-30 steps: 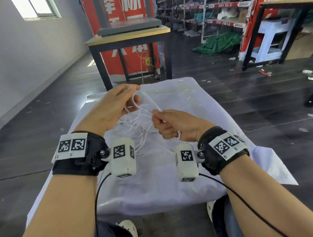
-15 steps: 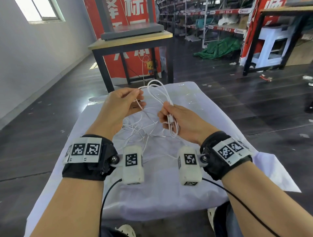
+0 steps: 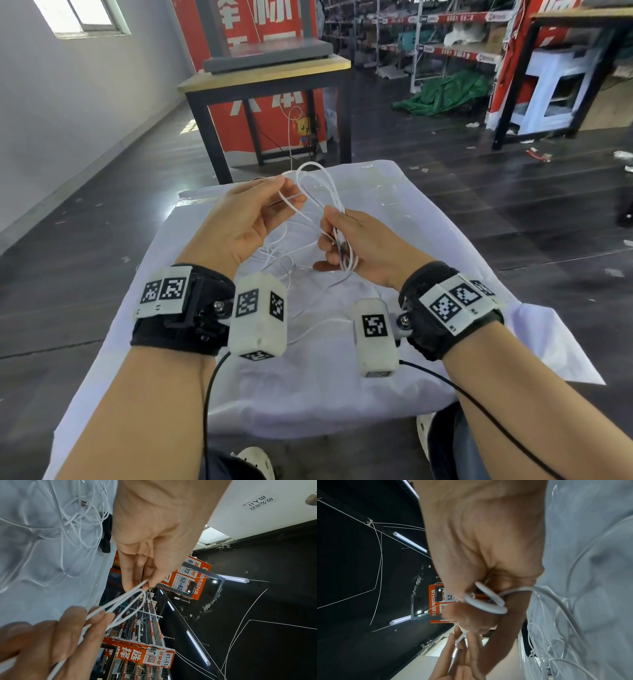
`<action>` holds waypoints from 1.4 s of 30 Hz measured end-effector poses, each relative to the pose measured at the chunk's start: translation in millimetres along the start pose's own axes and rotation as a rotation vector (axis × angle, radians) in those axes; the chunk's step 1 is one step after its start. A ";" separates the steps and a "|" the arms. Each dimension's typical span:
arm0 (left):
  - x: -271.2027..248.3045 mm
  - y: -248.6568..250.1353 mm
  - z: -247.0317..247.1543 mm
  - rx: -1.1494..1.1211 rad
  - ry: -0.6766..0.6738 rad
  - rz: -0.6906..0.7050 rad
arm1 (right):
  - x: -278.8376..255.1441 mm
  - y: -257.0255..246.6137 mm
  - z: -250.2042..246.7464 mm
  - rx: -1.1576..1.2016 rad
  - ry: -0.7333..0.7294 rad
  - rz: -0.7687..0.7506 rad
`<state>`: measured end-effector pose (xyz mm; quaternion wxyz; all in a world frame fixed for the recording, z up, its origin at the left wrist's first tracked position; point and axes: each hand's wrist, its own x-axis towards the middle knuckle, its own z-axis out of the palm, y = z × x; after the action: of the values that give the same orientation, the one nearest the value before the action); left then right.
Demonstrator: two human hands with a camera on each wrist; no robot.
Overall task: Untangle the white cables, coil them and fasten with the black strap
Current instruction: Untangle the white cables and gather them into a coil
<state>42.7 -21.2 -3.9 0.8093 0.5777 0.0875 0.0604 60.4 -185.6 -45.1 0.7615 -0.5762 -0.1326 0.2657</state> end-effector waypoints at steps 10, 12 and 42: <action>4.4 -5.6 -1.9 0.113 0.027 -0.049 | -1.8 5.3 2.7 -0.164 -0.138 0.047; 4.2 -7.0 -2.0 0.180 -0.008 -0.049 | -2.0 5.9 3.0 -0.158 -0.137 0.051; -5.8 -29.0 4.1 0.859 -0.492 -0.149 | 10.8 -14.1 -44.9 0.643 0.812 -0.372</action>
<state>37.7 -35.6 -29.7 0.4973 0.8480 -0.0477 -0.1771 95.7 -218.5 -46.4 0.9232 -0.3374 0.1602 -0.0901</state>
